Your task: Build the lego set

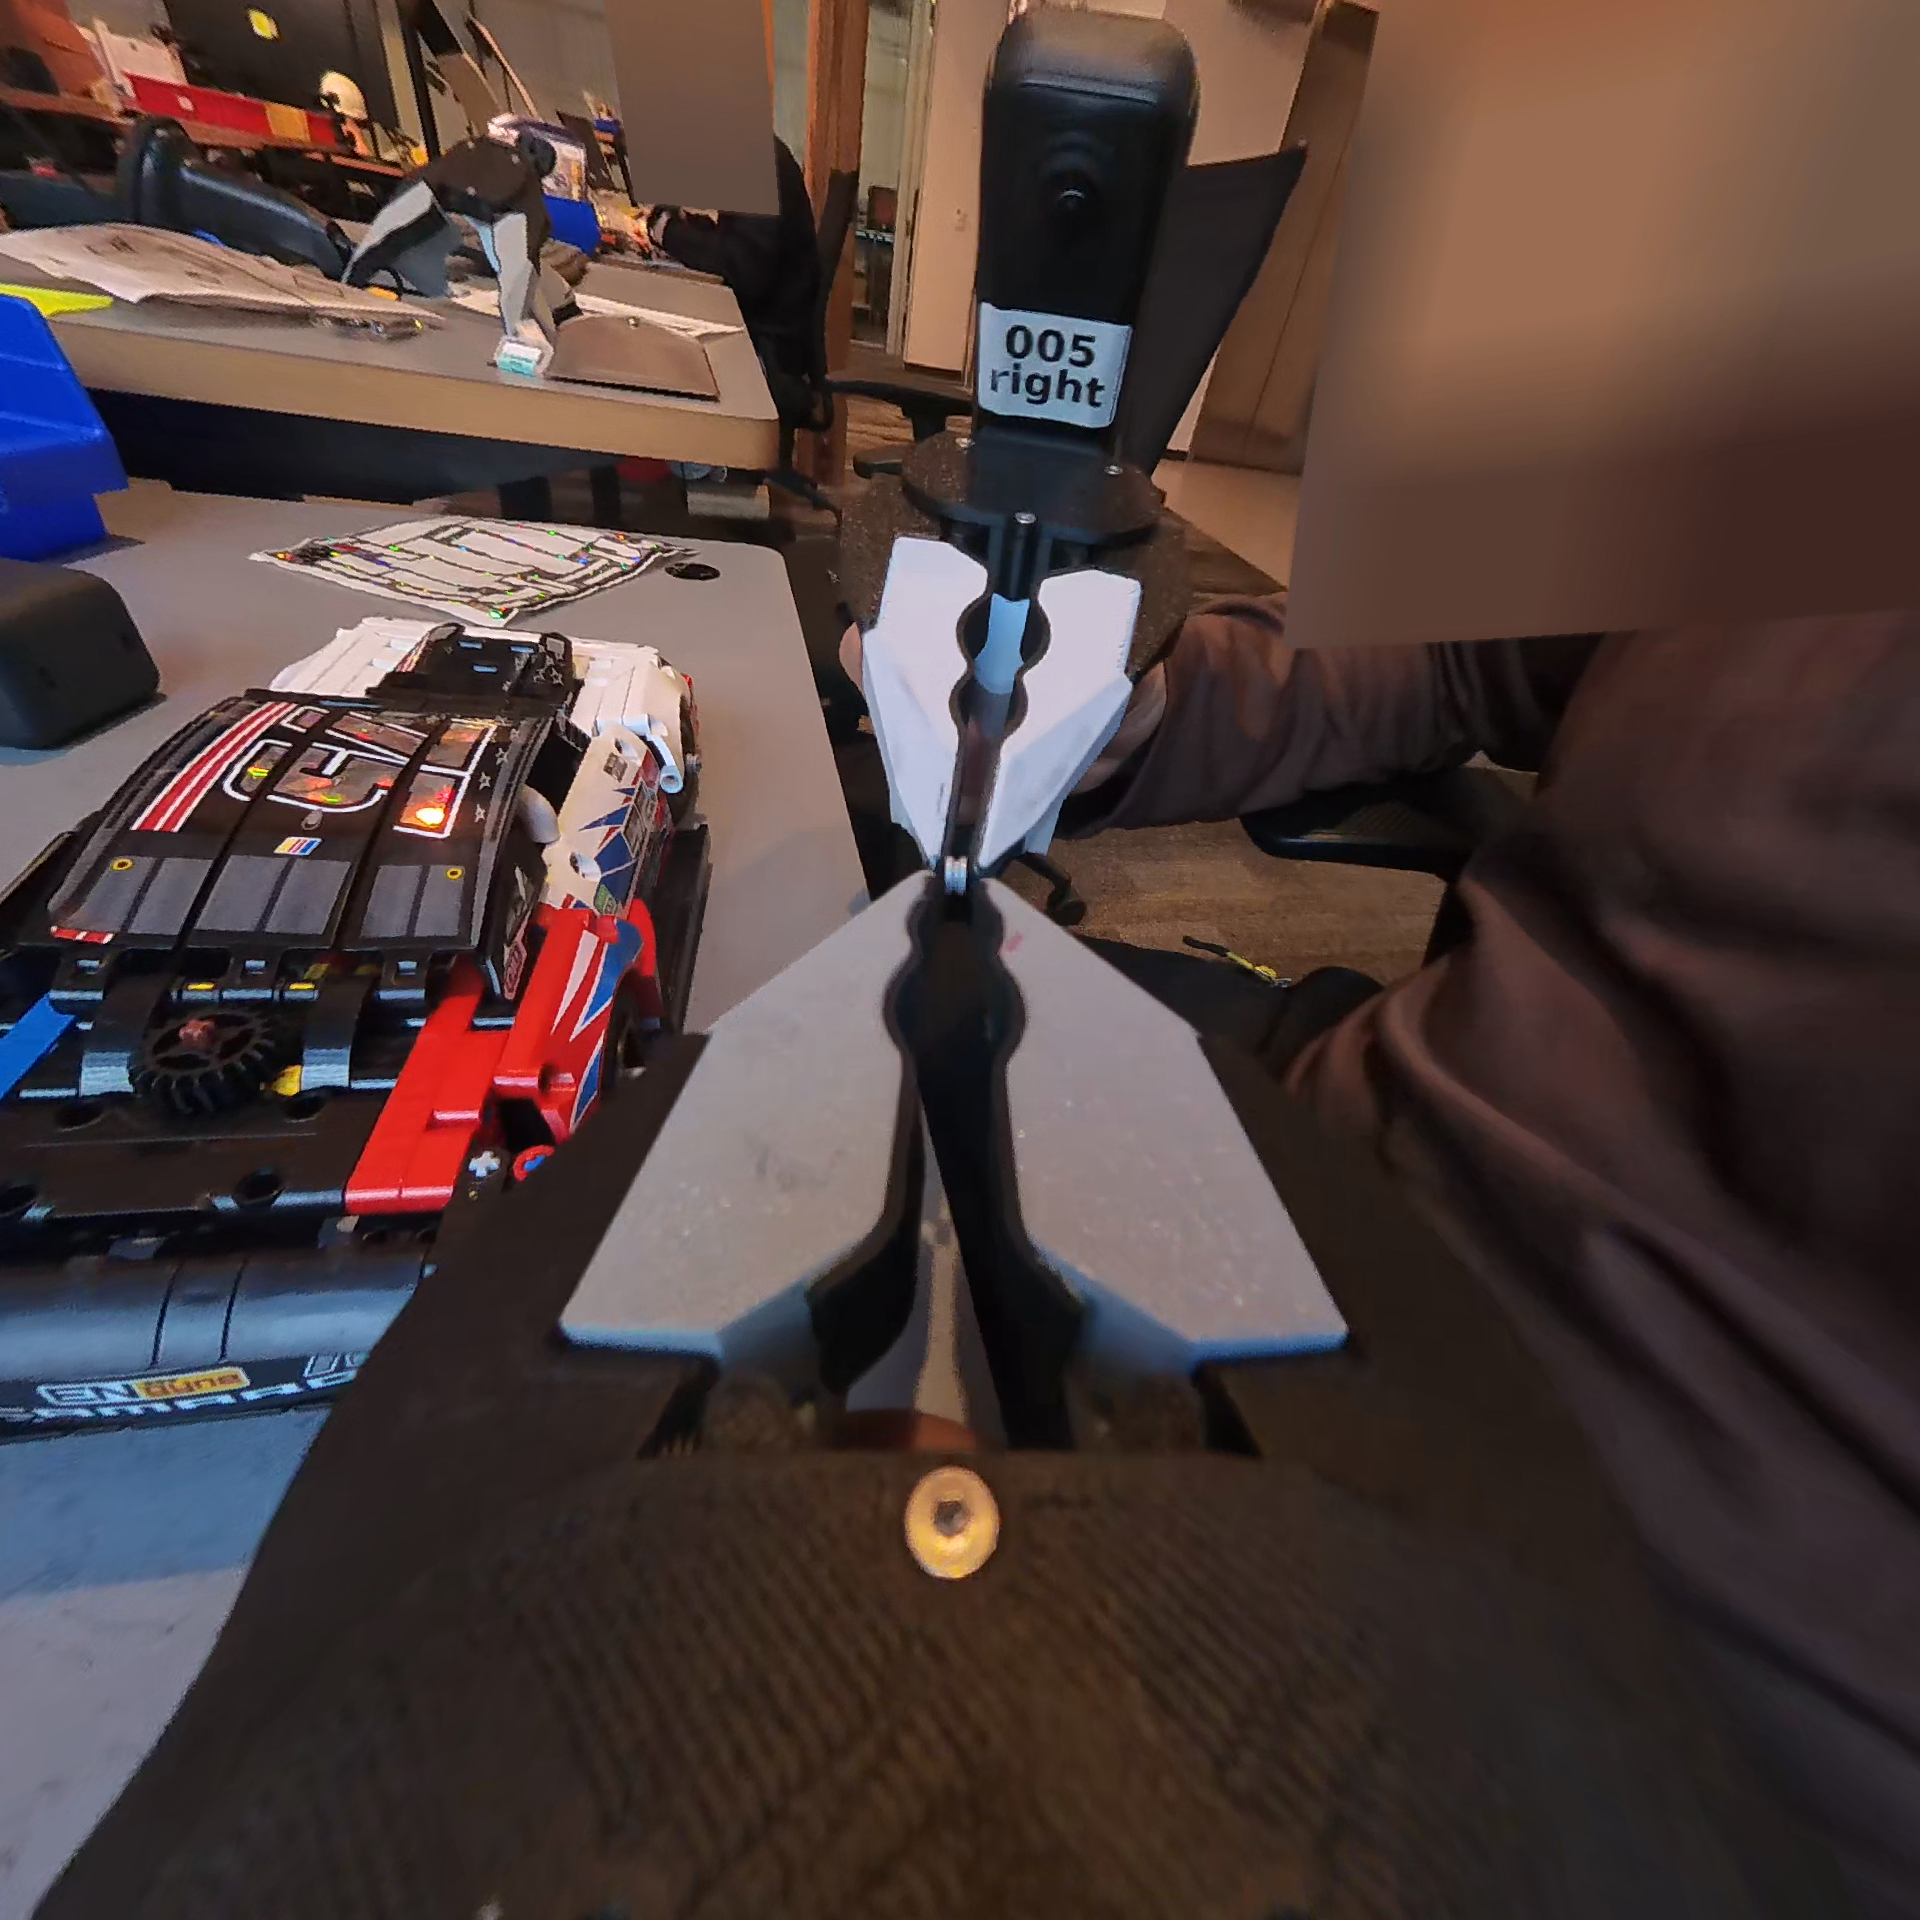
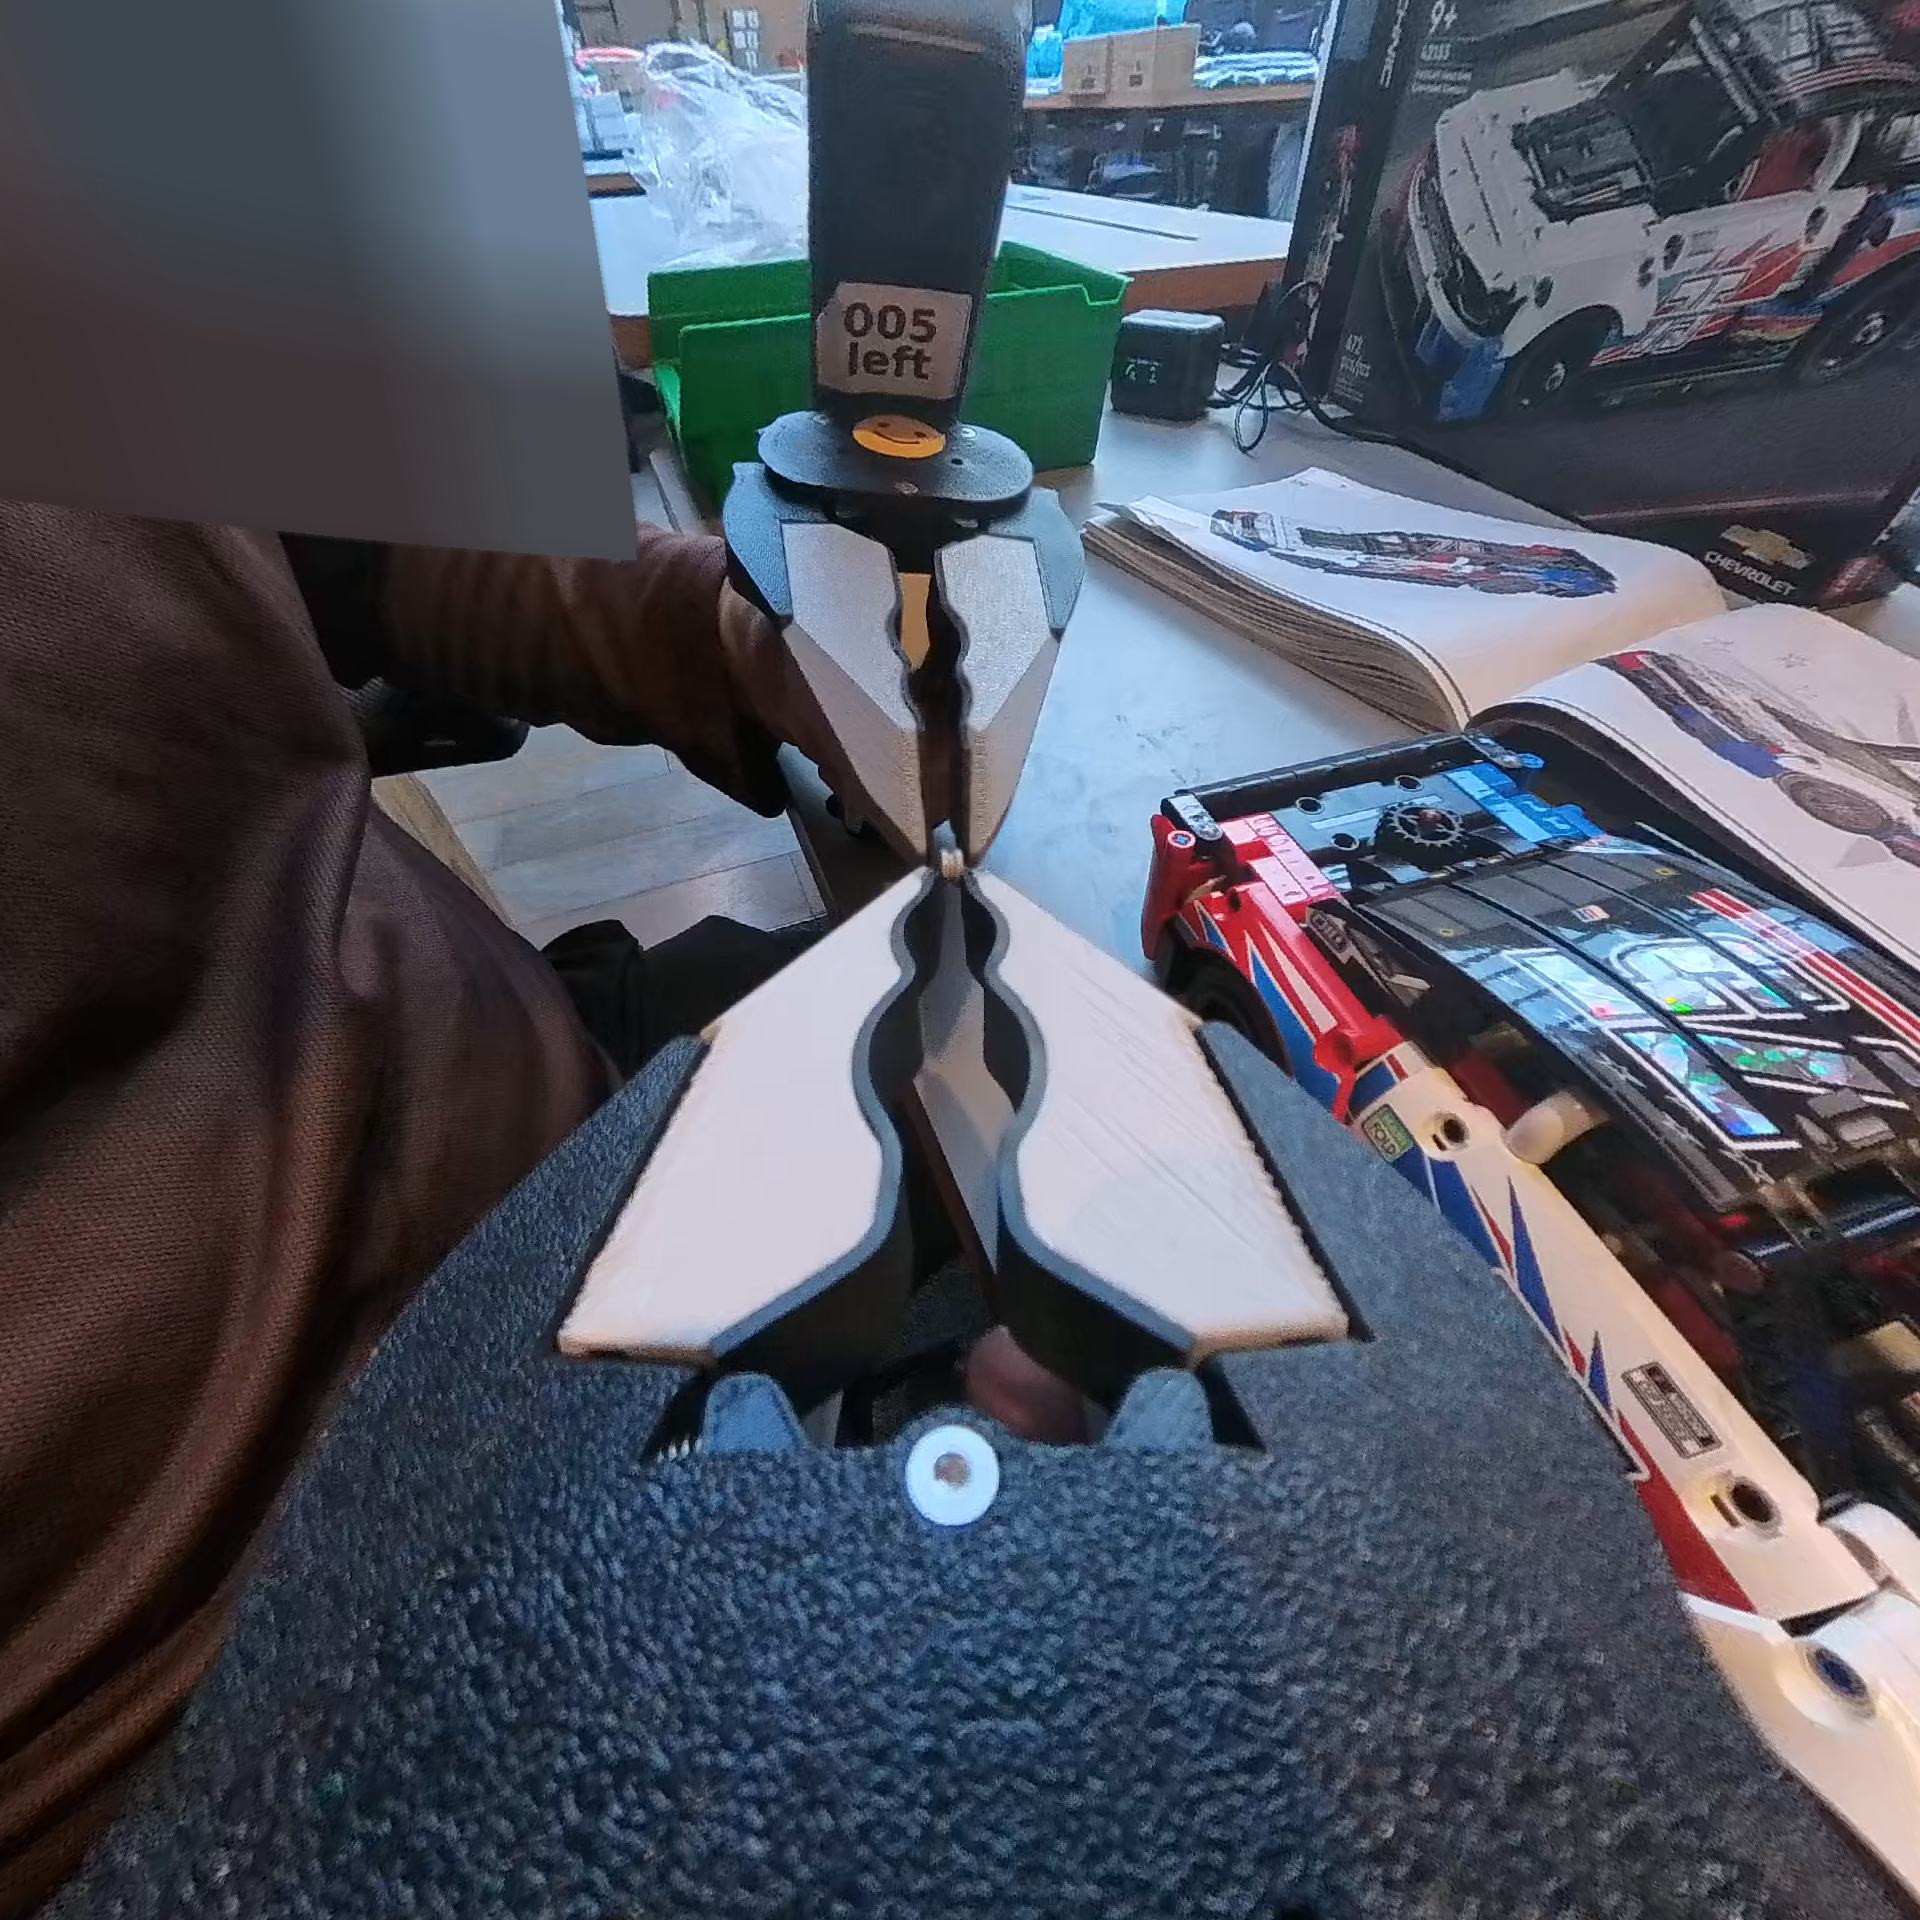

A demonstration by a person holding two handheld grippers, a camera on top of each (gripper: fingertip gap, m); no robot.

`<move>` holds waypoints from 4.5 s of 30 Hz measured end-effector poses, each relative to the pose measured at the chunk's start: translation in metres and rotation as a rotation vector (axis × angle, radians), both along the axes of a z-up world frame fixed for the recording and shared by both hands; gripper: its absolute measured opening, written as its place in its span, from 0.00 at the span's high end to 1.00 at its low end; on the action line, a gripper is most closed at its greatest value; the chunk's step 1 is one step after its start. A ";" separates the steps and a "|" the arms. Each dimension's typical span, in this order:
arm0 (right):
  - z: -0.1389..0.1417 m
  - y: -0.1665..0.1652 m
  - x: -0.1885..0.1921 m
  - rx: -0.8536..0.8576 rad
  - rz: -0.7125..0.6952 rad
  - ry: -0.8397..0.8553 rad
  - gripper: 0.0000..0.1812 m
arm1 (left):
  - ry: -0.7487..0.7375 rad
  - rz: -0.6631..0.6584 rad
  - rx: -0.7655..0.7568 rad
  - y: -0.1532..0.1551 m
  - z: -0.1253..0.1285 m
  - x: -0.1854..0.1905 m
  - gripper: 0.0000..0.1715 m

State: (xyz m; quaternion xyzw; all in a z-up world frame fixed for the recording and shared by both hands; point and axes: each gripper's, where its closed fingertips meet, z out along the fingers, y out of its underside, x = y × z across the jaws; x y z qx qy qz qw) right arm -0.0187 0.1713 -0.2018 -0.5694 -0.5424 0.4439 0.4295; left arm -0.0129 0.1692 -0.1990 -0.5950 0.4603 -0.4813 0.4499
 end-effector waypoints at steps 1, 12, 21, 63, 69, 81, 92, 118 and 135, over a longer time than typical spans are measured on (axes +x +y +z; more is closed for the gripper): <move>-0.001 0.000 0.000 0.001 0.000 -0.005 1.00 | 0.004 -0.003 -0.004 0.000 -0.001 0.000 0.99; -0.006 -0.001 0.000 0.005 0.012 -0.028 1.00 | 0.018 -0.023 -0.022 0.000 -0.004 0.003 1.00; -0.008 0.000 0.000 -0.008 0.017 -0.026 1.00 | 0.049 -0.014 0.000 0.000 -0.007 0.003 1.00; -0.018 0.002 0.000 0.025 0.020 -0.076 1.00 | 0.097 0.025 0.032 0.004 -0.013 -0.002 0.94; -0.018 0.002 -0.001 0.015 0.021 -0.074 1.00 | 0.132 0.012 0.031 0.003 -0.018 -0.001 0.95; -0.023 0.003 -0.003 0.050 0.014 -0.101 0.99 | 0.190 0.026 0.075 0.005 -0.025 0.000 1.00; -0.024 0.003 -0.004 0.077 0.013 -0.114 1.00 | 0.191 0.016 0.062 0.004 -0.026 0.000 1.00; -0.070 0.059 -0.004 0.114 -0.244 -0.275 1.00 | 0.718 -0.197 -0.003 0.129 -0.037 -0.037 0.44; -0.063 0.059 -0.007 -0.111 -0.216 -0.188 1.00 | 0.694 -0.184 0.003 0.130 -0.045 -0.032 0.43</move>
